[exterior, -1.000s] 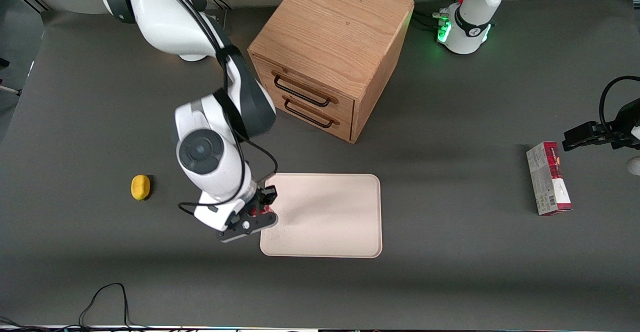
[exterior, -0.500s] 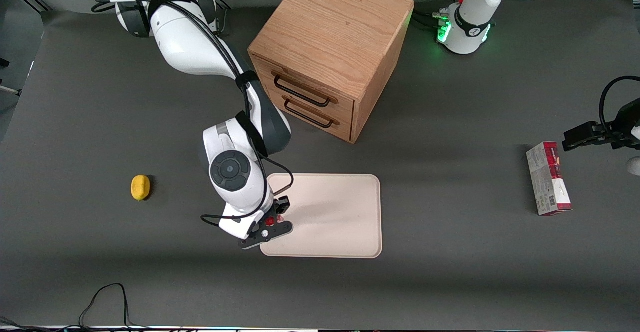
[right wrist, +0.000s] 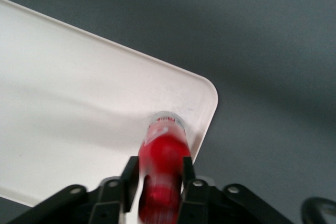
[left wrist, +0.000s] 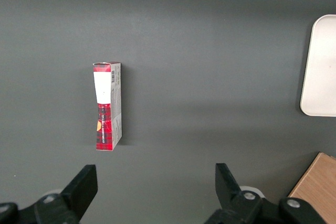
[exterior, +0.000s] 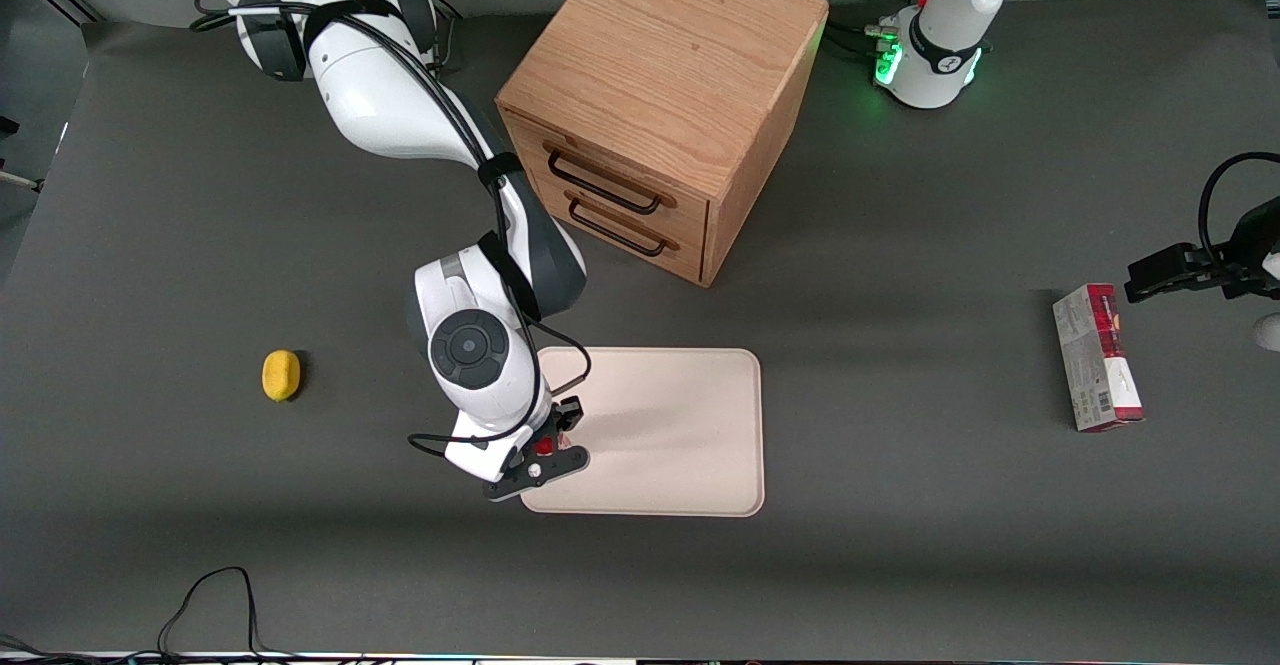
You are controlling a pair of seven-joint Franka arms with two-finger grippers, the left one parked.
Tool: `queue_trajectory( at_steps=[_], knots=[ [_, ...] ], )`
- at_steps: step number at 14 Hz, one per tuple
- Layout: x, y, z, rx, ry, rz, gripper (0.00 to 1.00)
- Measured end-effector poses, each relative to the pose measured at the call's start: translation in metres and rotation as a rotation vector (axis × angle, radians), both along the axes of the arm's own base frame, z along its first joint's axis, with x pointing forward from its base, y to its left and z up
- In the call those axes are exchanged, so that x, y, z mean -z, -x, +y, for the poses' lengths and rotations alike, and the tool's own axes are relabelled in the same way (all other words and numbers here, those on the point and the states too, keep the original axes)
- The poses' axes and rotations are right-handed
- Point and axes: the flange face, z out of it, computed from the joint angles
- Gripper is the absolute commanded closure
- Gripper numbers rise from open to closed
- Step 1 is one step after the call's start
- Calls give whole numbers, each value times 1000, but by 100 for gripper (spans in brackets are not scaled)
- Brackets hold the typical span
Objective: Place coke bottle on tray
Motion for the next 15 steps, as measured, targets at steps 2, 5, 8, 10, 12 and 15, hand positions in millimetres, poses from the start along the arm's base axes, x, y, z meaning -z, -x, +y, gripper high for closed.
queue_trajectory(
  at_steps=[2, 5, 8, 10, 12, 15],
  knots=[
    [-3, -1, 1, -1, -3, -7, 0],
    [-28, 0, 2, -3, -16, -26, 0],
    [-105, 14, -2, -4, -36, -17, 0],
    [-167, 31, -13, 0, -56, -6, 0],
    [-221, 53, -29, 8, -61, 27, 0],
    [-274, 80, -64, 68, -37, 64, 0]
  ],
)
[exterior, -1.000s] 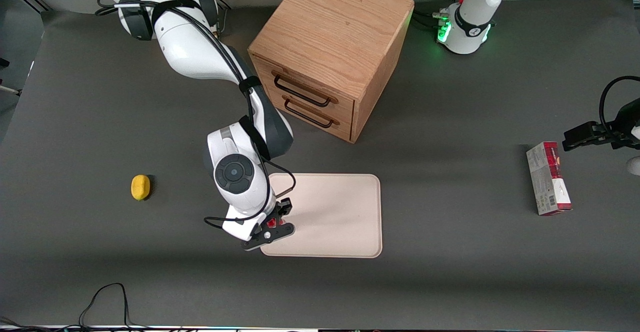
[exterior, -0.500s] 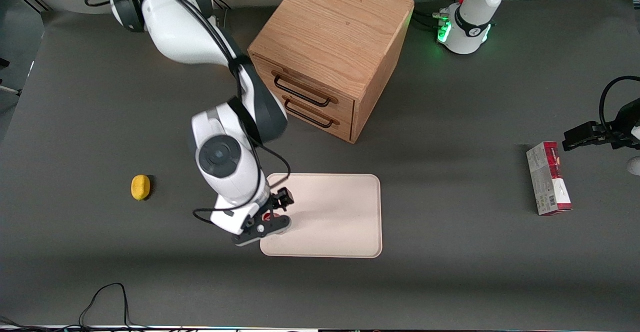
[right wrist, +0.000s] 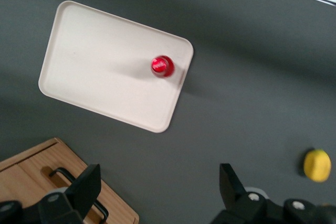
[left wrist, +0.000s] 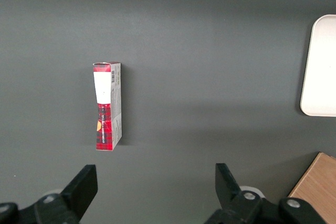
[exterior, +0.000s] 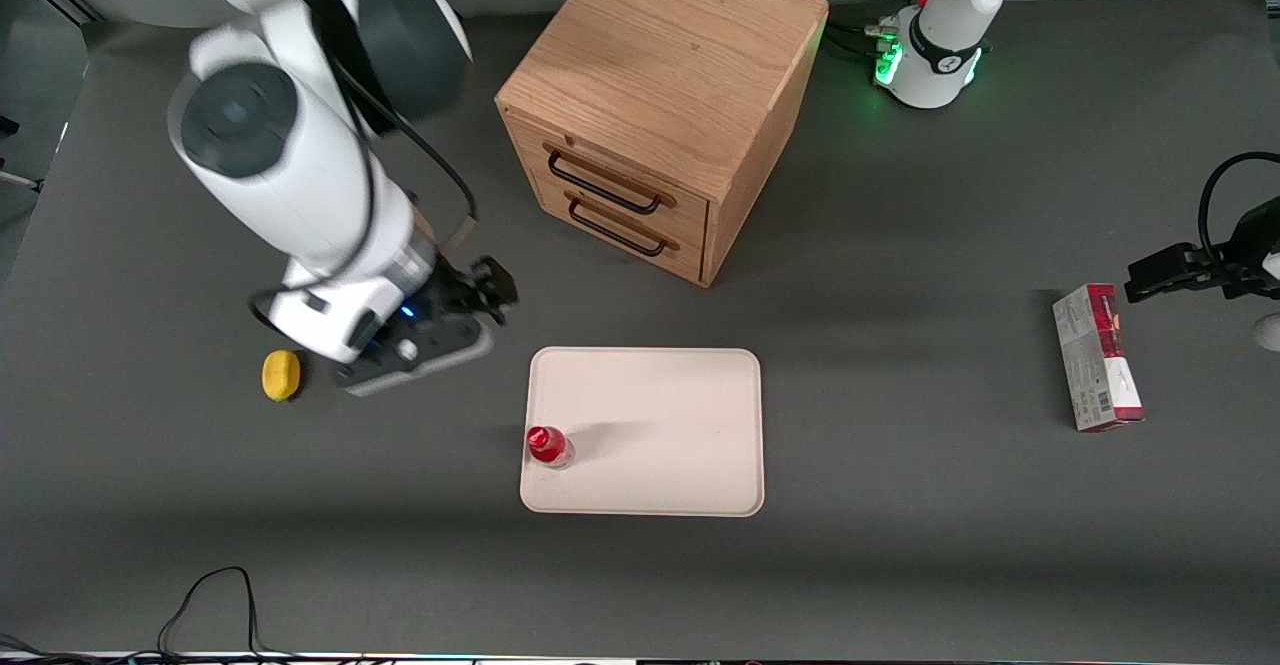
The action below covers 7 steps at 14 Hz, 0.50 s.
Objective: Place coke bottle on tray
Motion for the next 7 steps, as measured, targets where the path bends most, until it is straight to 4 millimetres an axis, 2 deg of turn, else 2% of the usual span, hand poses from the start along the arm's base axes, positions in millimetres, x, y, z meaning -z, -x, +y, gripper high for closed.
queue_trajectory(
  at_steps=[2, 4, 7],
  knots=[
    [-17, 13, -30, 33, -3, 20, 0],
    [-28, 25, -69, 74, 9, 38, 0],
    [-38, 33, -148, 173, -10, 68, 0]
  ],
)
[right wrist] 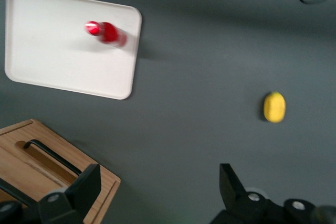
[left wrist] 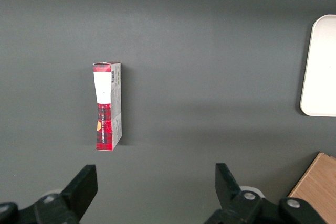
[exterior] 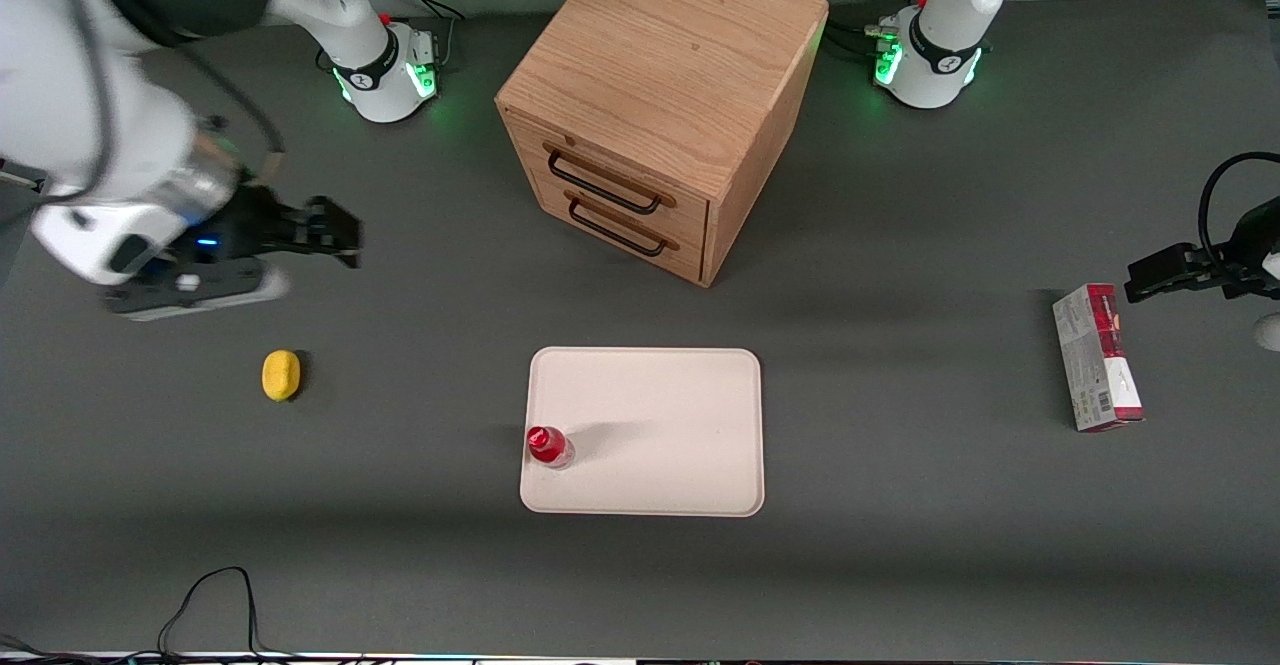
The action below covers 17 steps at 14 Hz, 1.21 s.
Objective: Place coke bottle on tray
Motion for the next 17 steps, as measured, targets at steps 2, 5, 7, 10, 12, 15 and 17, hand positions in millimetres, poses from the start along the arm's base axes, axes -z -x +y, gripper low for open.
queue_trajectory(
  at_steps=[2, 5, 7, 10, 12, 15, 17],
  knots=[
    [-1, 5, -48, 56, -27, 16, 0],
    [-3, 19, -105, 61, -29, 2, 0],
    [-3, 30, -124, 76, -20, -6, 0],
    [5, 33, -143, 102, 1, -10, 0],
    [11, 32, -158, 107, 2, -7, 0],
    [16, 30, -176, 123, 3, -7, 0],
    [18, 28, -177, 124, 3, -7, 0]
  ],
)
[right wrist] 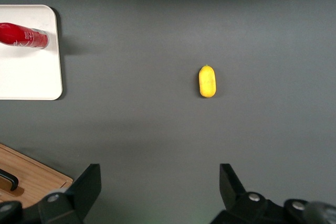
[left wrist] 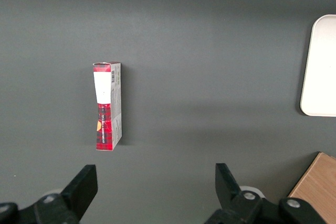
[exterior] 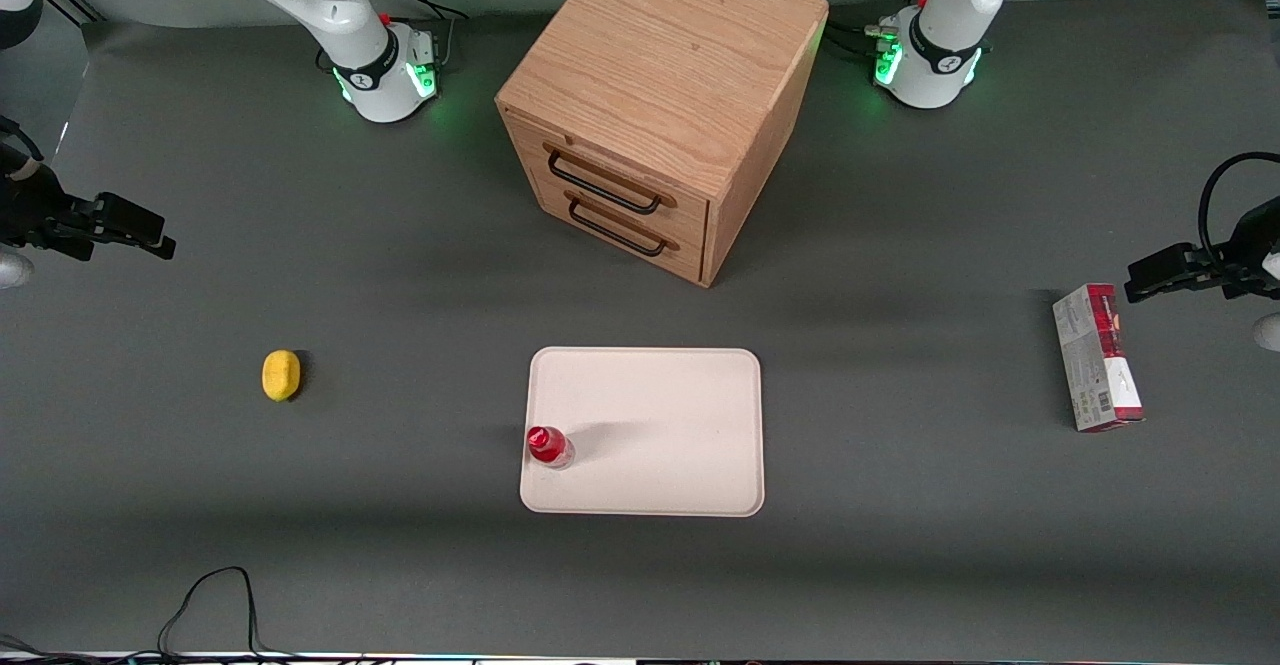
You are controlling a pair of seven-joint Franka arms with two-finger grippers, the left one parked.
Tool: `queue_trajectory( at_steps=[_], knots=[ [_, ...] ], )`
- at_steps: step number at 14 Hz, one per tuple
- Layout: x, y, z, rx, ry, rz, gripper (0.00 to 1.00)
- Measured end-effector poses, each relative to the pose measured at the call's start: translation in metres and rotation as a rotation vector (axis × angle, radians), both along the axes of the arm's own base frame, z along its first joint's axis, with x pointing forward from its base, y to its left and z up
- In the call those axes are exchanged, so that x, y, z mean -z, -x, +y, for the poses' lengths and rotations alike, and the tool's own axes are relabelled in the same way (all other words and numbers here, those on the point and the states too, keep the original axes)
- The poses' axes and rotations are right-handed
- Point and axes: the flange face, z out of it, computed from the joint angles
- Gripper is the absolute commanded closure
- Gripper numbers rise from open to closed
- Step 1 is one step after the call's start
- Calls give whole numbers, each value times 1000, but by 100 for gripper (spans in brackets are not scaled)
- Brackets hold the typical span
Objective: Place coke bottle on tray
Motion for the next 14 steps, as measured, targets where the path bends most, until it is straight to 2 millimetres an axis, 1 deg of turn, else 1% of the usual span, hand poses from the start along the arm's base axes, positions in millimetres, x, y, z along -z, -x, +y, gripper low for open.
queue_trajectory(
  at_steps=[5, 14],
  knots=[
    [2, -3, 11, -20, 1, -4, 0],
    [3, -3, 5, -10, 5, -3, 0]
  ],
)
